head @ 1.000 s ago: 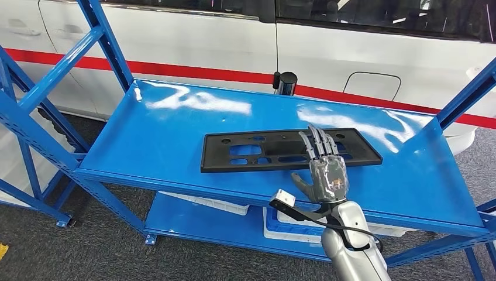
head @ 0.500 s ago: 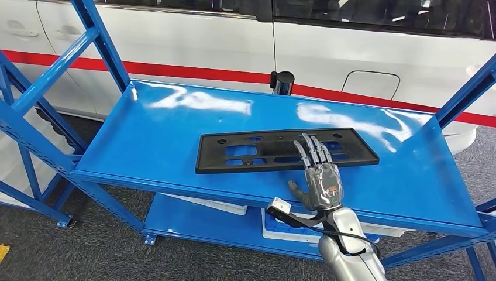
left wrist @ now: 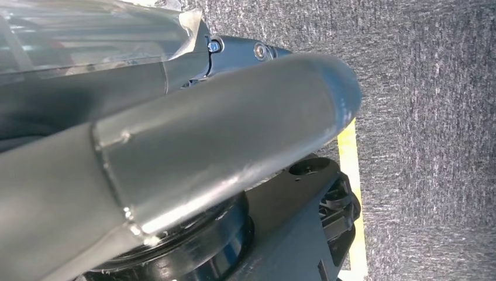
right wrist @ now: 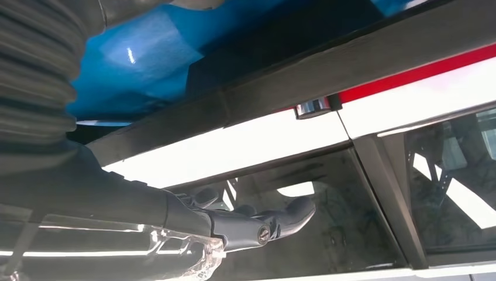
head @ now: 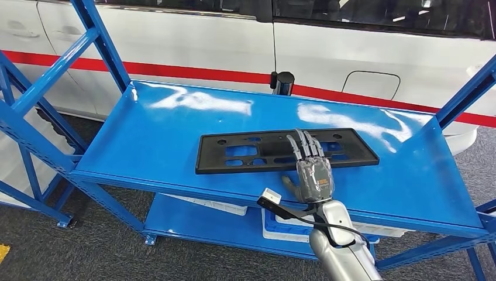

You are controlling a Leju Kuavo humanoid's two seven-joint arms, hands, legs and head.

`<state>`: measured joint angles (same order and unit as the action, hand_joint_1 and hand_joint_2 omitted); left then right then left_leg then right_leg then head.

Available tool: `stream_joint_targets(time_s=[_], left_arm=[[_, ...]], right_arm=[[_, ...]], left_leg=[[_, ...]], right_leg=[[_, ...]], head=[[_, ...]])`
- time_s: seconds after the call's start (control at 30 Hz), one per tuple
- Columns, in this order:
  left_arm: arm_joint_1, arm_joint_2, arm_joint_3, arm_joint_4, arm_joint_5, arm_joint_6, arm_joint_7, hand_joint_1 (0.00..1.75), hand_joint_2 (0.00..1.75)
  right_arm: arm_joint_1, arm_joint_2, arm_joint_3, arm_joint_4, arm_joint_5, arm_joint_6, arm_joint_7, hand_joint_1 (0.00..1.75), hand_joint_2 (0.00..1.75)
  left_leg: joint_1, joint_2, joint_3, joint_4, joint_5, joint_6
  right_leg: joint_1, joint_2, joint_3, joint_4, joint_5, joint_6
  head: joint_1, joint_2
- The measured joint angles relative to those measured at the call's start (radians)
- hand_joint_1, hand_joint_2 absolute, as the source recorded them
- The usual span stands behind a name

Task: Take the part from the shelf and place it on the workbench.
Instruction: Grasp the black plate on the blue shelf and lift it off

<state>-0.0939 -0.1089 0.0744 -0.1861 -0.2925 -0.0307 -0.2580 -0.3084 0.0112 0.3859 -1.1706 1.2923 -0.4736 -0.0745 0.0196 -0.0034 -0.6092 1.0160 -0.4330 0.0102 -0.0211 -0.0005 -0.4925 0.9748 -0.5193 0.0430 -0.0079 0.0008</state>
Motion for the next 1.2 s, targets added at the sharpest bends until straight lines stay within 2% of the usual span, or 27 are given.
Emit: stream_joint_targets(time_s=[0.07,0.2,0.37,0.77,0.83,0.9,0.97,1.07,1.2], left_arm=[[-0.003,0.0,-0.001,0.0,-0.005,-0.001,0.002,0.0,0.0],[-0.009,-0.001,-0.003,0.0,-0.013,-0.003,0.011,0.0,0.0],[-0.011,-0.001,-0.008,-0.001,-0.022,-0.006,0.015,0.0,0.0],[-0.012,-0.002,-0.015,-0.001,-0.032,-0.012,0.014,0.0,0.0],[-0.012,-0.002,-0.016,-0.001,-0.032,-0.013,0.014,0.0,0.0],[-0.012,-0.002,-0.016,-0.001,-0.033,-0.013,0.012,0.0,0.87],[-0.012,-0.002,-0.016,-0.001,-0.036,-0.013,0.01,0.0,1.75],[-0.012,-0.002,-0.017,-0.001,-0.047,-0.009,0.008,0.0,1.75],[-0.012,-0.002,-0.017,-0.001,-0.051,0.014,0.02,0.0,1.75]], right_arm=[[0.0,0.004,0.0,-0.004,0.008,0.006,0.008,0.01,1.75],[-0.001,0.014,0.0,-0.007,0.026,0.024,0.021,1.75,1.75],[-0.003,0.024,0.0,-0.007,0.057,0.066,0.025,1.75,1.75],[0.004,0.032,-0.017,-0.043,0.064,0.093,0.018,1.75,1.75],[0.007,0.032,-0.021,-0.051,0.064,0.093,0.018,1.75,0.87],[0.014,0.03,-0.028,-0.062,0.063,0.092,0.015,1.75,0.0],[0.024,0.028,-0.035,-0.078,0.062,0.091,0.011,1.75,0.0],[0.048,0.022,-0.045,-0.111,0.069,0.081,0.004,1.75,0.0],[0.104,0.016,-0.055,-0.201,0.125,0.01,-0.006,1.75,0.0]], left_leg=[[0.0,0.0,0.0,0.0,0.0,0.0],[0.0,0.0,0.0,0.0,0.0,0.0],[0.0,0.0,0.0,0.0,0.0,0.0],[0.0,0.0,0.0,0.0,-0.001,-0.001],[0.0,0.0,0.0,0.0,-0.001,-0.001],[0.0,0.0,0.0,0.0,-0.001,-0.001],[0.0,0.0,0.0,0.0,-0.001,-0.001],[0.0,0.0,0.0,0.0,-0.001,-0.001],[0.0,0.0,0.0,0.0,-0.001,-0.002]], right_leg=[[0.0,0.0,0.0,0.0,0.0,0.0],[0.0,0.0,0.0,0.0,0.0,0.0],[0.0,0.0,0.0,0.0,0.0,0.0],[0.0,0.0,0.0,0.0,0.0,0.0],[0.0,0.0,0.0,0.0,0.0,0.0],[0.0,0.0,0.0,0.0,0.0,0.0],[0.0,0.0,0.0,0.0,0.0,0.0],[0.0,0.0,0.0,0.0,0.0,0.0],[0.0,0.0,-0.001,0.0,0.0,0.0]], head=[[0.0,0.0],[0.0,0.0],[0.0,0.0],[0.0,0.0],[0.0,0.0],[0.0,0.0],[0.0,0.0],[0.0,0.0],[0.0,0.0]])
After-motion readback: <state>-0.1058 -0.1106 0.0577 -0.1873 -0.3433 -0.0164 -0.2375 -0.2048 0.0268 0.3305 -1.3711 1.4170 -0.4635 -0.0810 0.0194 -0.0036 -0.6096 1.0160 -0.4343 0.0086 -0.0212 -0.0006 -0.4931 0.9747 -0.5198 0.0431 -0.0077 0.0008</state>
